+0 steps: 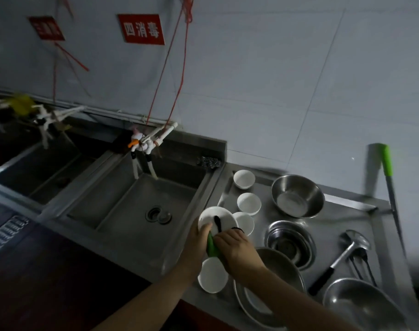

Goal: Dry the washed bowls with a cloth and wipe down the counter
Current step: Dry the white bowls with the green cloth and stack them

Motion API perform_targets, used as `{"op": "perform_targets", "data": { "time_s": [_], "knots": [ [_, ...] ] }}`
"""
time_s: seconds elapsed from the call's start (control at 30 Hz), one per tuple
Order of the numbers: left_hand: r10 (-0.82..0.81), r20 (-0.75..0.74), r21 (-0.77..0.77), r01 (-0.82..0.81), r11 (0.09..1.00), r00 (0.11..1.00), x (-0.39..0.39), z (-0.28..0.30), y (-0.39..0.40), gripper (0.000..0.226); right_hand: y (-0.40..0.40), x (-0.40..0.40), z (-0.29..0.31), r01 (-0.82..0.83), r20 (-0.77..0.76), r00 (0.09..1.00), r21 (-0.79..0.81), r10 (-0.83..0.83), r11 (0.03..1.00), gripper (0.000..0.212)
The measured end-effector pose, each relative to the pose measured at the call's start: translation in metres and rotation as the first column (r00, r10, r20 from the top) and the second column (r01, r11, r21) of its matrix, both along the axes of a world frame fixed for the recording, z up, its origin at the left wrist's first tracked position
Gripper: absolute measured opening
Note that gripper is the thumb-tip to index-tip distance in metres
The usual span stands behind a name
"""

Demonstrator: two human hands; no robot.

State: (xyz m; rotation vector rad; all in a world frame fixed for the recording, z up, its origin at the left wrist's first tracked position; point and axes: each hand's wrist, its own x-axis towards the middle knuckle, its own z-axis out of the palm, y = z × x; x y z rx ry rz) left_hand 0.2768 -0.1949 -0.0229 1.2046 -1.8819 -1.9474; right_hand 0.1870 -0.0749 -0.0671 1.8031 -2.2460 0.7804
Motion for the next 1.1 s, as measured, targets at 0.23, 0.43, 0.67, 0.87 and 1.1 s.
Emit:
{"op": "perform_targets", "data": {
  "time_s": [0.23,0.43,0.67,0.87,1.1],
  "knots": [
    [-0.207,0.155,-0.131,0.228,0.965,0.966,0.012,0.029,0.006,0.031,0.046,-0.017,0.010,-0.285,-0.160,0.942,0.088,0.296,0.954,0.033],
    [-0.017,0.002,0.114,0.017,0.993,1.000,0.014,0.021,0.015,0.020,0.044,-0.029,0.013,-0.258,-0.162,0.940,0.242,0.301,0.935,0.028],
    [-0.057,-0.034,-0.004,0.057,0.998,0.998,0.003,0.022,0.023,0.024,0.027,0.000,0.016,-0.032,0.000,0.999,0.166,0.032,0.986,0.033],
    [-0.331,0.017,0.158,0.325,0.933,0.943,-0.006,0.030,-0.020,0.018,0.046,-0.050,0.015,-0.287,-0.224,0.912,0.247,0.343,0.925,0.034],
    [-0.131,-0.064,0.112,0.138,0.984,0.989,-0.016,0.008,0.011,0.026,0.013,-0.023,0.026,0.027,-0.036,0.999,0.173,-0.021,0.985,0.027]
  ]
}}
